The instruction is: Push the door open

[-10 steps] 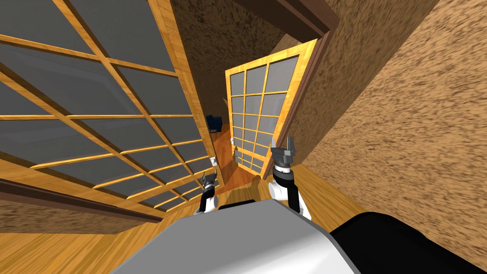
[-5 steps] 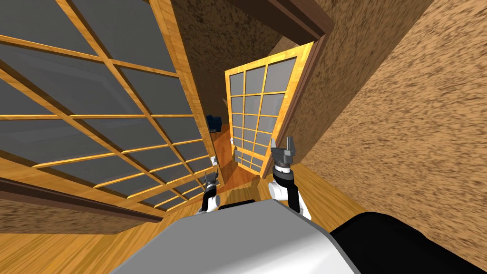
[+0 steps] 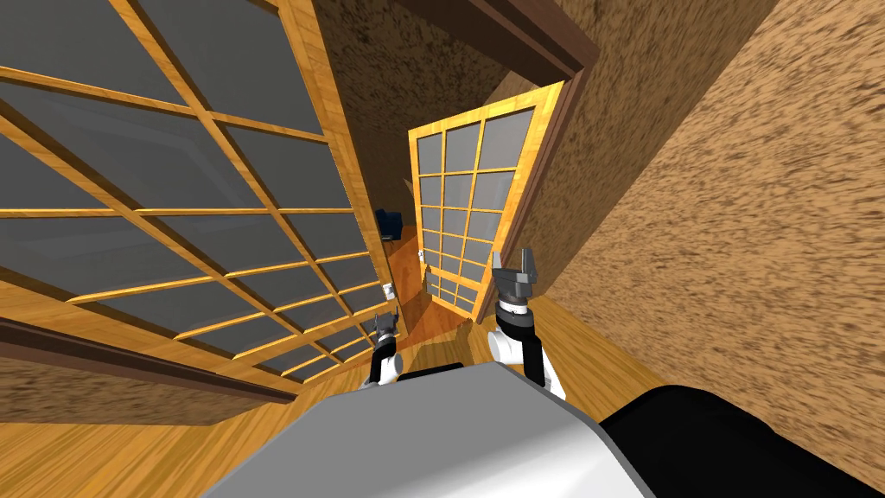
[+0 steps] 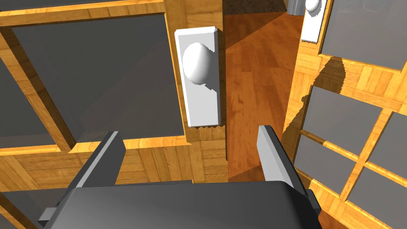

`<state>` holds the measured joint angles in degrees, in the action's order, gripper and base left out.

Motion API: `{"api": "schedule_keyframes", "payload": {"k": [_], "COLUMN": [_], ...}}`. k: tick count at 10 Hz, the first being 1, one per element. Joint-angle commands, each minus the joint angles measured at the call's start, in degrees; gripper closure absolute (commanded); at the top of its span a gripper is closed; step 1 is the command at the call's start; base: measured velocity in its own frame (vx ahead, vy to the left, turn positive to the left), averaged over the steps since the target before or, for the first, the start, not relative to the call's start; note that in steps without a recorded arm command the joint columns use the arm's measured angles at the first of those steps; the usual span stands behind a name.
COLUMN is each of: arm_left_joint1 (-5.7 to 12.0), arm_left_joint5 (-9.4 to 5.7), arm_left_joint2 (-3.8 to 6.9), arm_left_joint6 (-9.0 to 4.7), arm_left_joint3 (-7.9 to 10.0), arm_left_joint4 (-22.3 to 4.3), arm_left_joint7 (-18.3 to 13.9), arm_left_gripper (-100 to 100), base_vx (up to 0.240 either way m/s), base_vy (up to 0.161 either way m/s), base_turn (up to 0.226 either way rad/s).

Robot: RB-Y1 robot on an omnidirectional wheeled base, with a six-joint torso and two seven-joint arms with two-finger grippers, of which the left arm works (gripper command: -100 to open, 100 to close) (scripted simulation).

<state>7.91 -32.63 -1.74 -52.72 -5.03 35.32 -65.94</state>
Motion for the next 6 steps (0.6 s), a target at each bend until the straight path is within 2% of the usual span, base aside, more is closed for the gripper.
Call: {"api": "schedule_keyframes", "payload": {"k": [1,2,3,4,6], "arm_left_joint1": [0.03,0.05,0.05,0.08,0.12], "arm_left_joint5": [-0.10,-0.15,-0.15,-0.25,-0.38], "arm_left_joint2": [1.90,2.59,2.59,3.33,3.50], "arm_left_joint6": [-0.04,-0.06,-0.06,-0.10,-0.16], "arm_left_joint3": [0.10,0.16,0.16,0.26,0.40], "arm_left_joint4": [-0.10,-0.16,-0.16,-0.25,-0.39], "arm_left_joint7": [-0.16,-0.26,-0.26,-0.42,-0.64], "arm_left_gripper": [-100,-100,-100,-100,-100], "base_vx": [0.103,0.179,0.142,0.172,0.213], "base_vy": [0.039,0.030,0.022,0.041,0.073], "base_turn": [-0.020,-0.040,-0.002,-0.017,-0.025]}}
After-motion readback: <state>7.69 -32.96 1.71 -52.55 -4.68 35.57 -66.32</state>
